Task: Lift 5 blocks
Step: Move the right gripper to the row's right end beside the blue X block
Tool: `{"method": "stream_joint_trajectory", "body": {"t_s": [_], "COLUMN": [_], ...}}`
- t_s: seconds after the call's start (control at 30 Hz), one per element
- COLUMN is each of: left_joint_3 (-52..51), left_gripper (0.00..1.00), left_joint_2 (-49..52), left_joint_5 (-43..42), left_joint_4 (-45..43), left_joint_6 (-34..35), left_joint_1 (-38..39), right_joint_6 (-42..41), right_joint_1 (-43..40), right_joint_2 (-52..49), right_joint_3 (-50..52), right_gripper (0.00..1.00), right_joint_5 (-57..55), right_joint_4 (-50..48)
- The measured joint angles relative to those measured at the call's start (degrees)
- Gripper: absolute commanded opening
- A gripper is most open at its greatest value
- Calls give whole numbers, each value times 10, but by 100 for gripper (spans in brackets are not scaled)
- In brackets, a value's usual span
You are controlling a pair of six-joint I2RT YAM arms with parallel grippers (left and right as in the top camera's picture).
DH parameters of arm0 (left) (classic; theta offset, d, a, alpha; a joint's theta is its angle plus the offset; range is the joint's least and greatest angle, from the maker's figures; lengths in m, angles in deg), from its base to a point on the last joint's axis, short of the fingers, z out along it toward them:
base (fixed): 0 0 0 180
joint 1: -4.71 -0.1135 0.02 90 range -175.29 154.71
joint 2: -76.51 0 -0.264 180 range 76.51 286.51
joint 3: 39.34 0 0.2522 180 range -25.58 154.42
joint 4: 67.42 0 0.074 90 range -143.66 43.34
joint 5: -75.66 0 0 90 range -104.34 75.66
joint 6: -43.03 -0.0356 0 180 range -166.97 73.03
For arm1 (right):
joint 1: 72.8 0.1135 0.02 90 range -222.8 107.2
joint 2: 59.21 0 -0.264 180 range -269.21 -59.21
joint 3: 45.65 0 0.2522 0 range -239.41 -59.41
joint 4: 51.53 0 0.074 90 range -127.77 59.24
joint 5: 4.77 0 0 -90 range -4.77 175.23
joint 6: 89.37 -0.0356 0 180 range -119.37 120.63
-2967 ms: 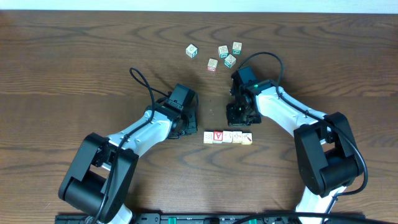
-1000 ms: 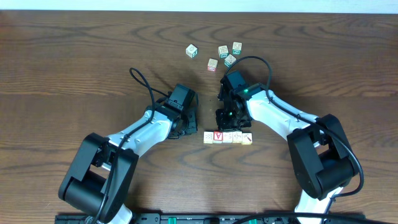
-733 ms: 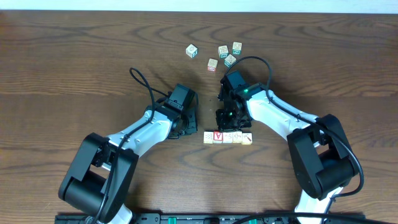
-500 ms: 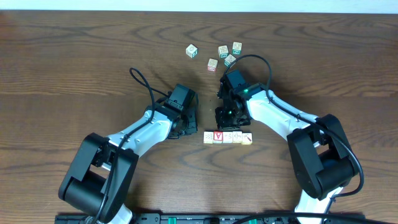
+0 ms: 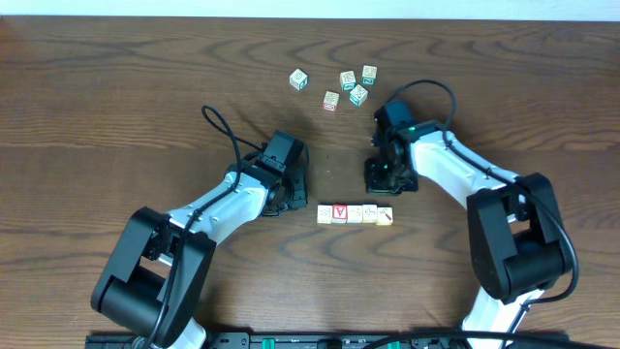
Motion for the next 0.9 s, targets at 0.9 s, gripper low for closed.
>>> {"method": "stream_joint_trajectory", "body": {"t_s": [0.9], "left_joint_3": [0], "left_gripper": [8], "left_joint_2": [0], "left_joint_5": [0], "left_joint_4": [0], "left_joint_6": [0], "left_joint_1": [0], "right_joint_6": [-18], "right_joint_1": [-23], "right_joint_2": [0], "right_joint_3": [13], "right_gripper": [1], "right_joint_5": [-117], "right_joint_4": [224]}}
